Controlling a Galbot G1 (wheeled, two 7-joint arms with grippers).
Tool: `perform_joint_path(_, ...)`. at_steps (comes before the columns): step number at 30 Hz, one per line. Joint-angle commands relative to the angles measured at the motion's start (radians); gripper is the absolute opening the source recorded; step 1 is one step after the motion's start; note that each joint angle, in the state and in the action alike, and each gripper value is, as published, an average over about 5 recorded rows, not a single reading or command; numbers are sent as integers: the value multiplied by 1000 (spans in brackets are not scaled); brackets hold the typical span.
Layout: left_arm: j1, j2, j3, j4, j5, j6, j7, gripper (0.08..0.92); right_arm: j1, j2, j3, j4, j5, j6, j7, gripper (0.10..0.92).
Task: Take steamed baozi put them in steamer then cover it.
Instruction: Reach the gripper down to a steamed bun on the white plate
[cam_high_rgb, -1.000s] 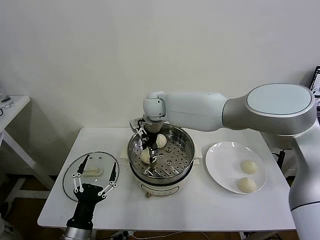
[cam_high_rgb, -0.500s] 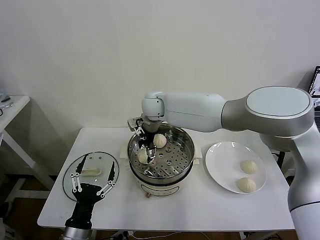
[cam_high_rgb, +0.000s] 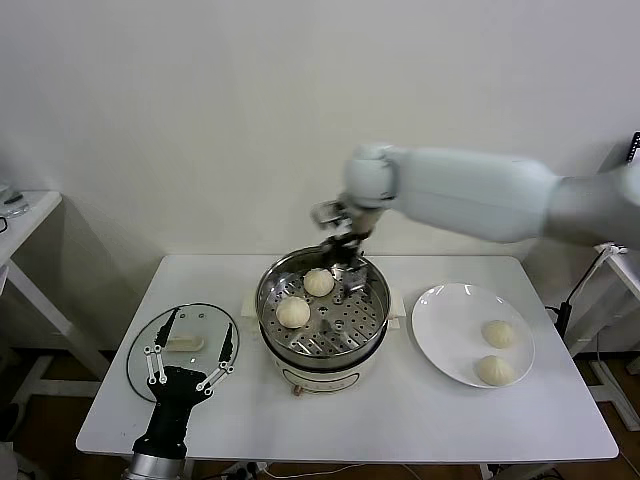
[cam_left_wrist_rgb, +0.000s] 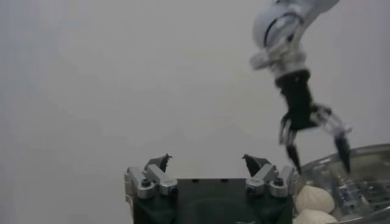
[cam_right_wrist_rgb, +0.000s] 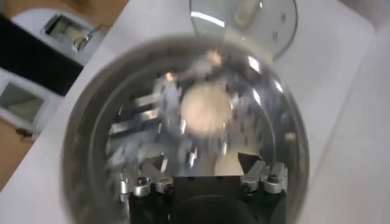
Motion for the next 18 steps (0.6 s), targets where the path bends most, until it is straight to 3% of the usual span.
perform_joint_path(1, 1, 2, 4, 1, 2, 1, 1, 823, 7, -378, 19, 63, -199, 137, -132, 823)
perform_joint_path(8, 10, -2, 0, -3, 5, 3, 2, 823, -242, -482, 94, -3, -324, 185, -88, 823)
perform_joint_path(18, 31, -5, -20, -3, 6, -2, 3, 823, -529, -448, 298, -121, -442, 223, -67, 823)
